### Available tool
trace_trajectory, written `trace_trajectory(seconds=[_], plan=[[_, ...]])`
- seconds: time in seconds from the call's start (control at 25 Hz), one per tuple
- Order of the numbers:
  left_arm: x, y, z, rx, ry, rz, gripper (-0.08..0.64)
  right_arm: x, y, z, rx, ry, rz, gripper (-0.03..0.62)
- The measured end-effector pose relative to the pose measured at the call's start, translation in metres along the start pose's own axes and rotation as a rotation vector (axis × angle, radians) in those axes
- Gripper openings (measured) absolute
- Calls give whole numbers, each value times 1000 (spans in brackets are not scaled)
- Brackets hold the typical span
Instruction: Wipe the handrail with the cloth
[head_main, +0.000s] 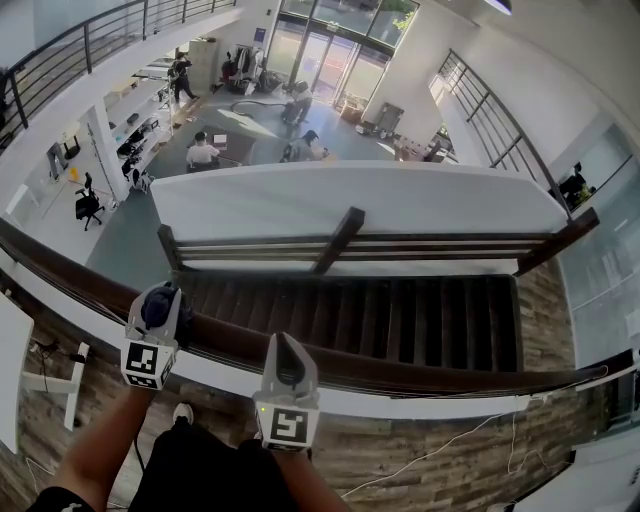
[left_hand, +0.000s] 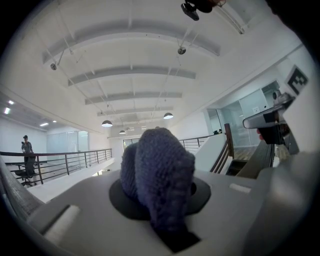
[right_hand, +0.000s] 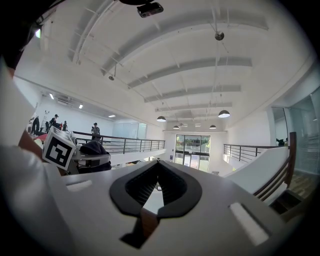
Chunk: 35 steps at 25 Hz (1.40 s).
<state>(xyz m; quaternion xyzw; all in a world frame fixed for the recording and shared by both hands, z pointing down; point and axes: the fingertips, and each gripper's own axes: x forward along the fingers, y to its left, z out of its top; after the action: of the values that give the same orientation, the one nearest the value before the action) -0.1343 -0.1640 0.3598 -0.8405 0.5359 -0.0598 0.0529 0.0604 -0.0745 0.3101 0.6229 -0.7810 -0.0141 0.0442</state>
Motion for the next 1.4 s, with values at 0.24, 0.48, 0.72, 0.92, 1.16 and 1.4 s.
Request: trace_trajectory(seconds=[0.24,0.48,0.72,0.92,1.16,1.4], plan=[[0,-11,1,1,-7,-2,63,-3,-8,-7,-1,24,6,2],[2,-20,2,-8,-10,2,63,-6,-12,-6,15,1,8,2],[2,-36,2,-4,-13,-18,63,-13,-14,-15,15,29,25,2],[4,-51,6,-14,-28,-42,63,-18,-21,-19,6,28,21,2],[11,-65,4,-8,-7,-38,64,-25,-36,-19,29,42,17,2],[12,-70,11,-23,-8,-28,84,-31,-45,-19,26,39,29,2]])
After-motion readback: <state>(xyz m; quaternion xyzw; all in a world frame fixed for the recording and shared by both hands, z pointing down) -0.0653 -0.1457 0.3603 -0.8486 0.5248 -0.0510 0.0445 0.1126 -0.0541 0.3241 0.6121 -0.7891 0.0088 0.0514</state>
